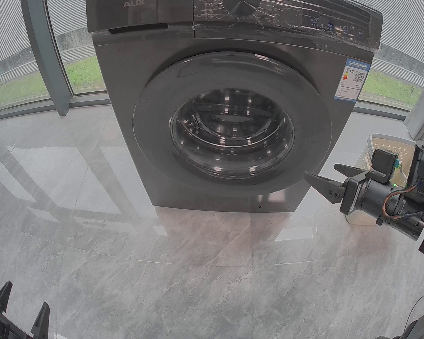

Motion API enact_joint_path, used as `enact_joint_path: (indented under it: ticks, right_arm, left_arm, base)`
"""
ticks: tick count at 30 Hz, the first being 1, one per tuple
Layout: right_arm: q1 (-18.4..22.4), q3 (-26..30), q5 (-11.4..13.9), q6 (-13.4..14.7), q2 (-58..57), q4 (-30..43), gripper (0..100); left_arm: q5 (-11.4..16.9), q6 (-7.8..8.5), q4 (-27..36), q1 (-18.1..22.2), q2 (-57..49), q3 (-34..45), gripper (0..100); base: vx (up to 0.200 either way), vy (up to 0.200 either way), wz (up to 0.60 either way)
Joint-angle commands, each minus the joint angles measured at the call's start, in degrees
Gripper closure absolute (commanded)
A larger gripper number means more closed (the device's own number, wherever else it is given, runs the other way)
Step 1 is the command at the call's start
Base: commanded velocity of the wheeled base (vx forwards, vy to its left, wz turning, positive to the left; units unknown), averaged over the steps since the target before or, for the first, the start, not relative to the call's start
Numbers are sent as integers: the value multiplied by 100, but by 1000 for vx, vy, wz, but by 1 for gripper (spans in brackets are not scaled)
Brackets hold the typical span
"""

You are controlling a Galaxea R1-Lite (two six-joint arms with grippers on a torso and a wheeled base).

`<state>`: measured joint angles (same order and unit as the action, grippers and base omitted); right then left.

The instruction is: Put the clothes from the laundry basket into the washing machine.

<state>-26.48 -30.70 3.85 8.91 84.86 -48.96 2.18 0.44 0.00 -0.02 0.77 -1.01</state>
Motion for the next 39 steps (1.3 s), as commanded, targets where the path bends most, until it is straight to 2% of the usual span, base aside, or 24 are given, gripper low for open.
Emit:
enact_joint_path:
  ticks: [1,10,12,16,18,21,23,25,27,32,35,39]
  right_arm:
    - [-42,-42,-7,-3,154,-53,0]
    - [-121,-305,19,-39,303,-105,0]
    - [-121,-358,1,-39,338,-219,0]
    - [-42,-569,-174,-162,497,-703,0]
    - [-15,-595,-456,-285,611,-1107,0]
    - [-50,-411,-508,-355,593,-1292,0]
    - [-94,-209,-491,-381,532,-1318,0]
    - [-305,248,-456,-504,207,-1318,0]
    - [-595,749,-280,-548,-251,-1248,0]
    - [-903,1742,89,-575,-1138,-1125,0]
    - [-938,2243,265,-584,-1622,-1125,0]
    - [-833,2736,221,-584,-2140,-1125,0]
  left_arm:
    - [2,0,0,2,-59,101,0]
    - [-7,-9,0,2,-59,101,0]
    - [-7,-18,0,2,-59,101,0]
    - [2,-26,0,2,-59,101,0]
    - [2,-26,0,2,-59,101,0]
    - [-7,-35,0,2,-59,101,0]
    - [-7,-44,0,2,-59,101,0]
    - [-16,-61,0,2,-59,101,0]
    - [-25,-79,0,2,-59,101,0]
    - [-25,-70,0,2,-59,101,0]
    - [-25,-61,0,2,-59,101,0]
    - [-25,-70,0,2,-59,101,0]
  base:
    - [200,0,0]
    - [200,0,0]
    - [0,0,0]
    - [0,0,0]
    - [0,0,0]
    - [0,0,0]
    - [0,0,0]
    - [0,0,0]
    - [0,0,0]
    - [0,0,0]
    - [0,0,0]
    - [0,0,0]
